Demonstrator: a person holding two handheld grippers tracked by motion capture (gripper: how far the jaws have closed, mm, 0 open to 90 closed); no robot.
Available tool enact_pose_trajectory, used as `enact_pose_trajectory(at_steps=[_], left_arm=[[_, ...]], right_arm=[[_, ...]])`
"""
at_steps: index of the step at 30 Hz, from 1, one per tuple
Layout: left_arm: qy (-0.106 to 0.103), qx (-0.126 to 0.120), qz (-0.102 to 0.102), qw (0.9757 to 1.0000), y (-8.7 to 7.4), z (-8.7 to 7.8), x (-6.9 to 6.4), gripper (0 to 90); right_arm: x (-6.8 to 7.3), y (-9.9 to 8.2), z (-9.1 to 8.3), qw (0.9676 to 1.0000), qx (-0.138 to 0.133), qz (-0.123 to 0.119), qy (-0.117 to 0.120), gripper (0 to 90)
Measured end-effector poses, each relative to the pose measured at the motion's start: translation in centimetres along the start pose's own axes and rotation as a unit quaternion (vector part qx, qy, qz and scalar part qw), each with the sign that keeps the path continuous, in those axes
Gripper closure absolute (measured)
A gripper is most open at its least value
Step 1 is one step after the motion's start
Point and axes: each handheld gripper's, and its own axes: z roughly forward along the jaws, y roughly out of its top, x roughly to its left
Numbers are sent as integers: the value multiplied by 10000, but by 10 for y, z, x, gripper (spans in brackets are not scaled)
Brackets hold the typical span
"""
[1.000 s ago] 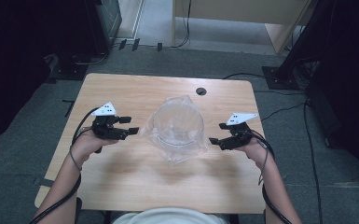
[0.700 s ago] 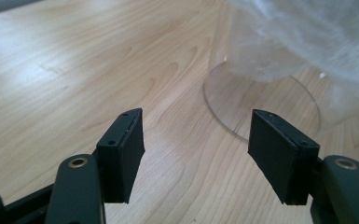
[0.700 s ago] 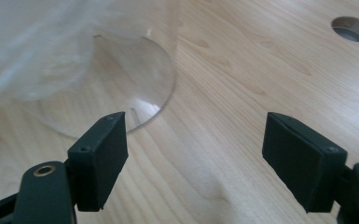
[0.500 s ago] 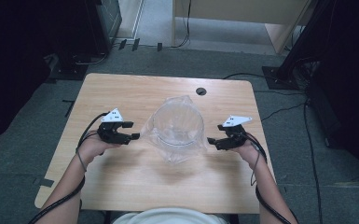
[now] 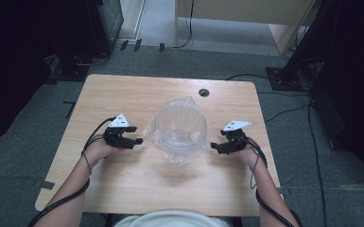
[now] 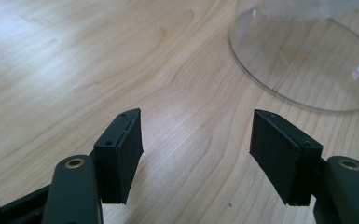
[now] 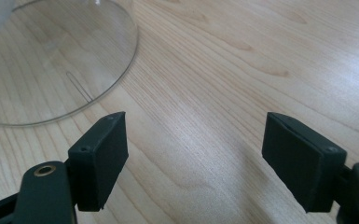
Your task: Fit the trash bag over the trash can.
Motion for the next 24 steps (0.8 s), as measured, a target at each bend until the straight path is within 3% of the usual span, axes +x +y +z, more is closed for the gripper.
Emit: enact_pose_trajectory(at_steps=[5,10,15,18,24], left_arm=[[45,160,126,9998,-4,7,-1,329],[40,151,200,9997,-8,11,-1,320],[98,158,158,9997,-7,13,-2,278],[334,230,87,9991,-6,15,-2,186],[429,229,16,9988,-6,15,-2,186]], right_arm=[[-1,-5,5,10000,86,39,-10,225],[-3,-7,8,9999,86,20,-57,223],[0,-9,13,9998,-51,-46,-163,166],[1,-9,14,9998,-74,-48,-177,159],[1,-9,15,9998,-72,-68,-176,152]])
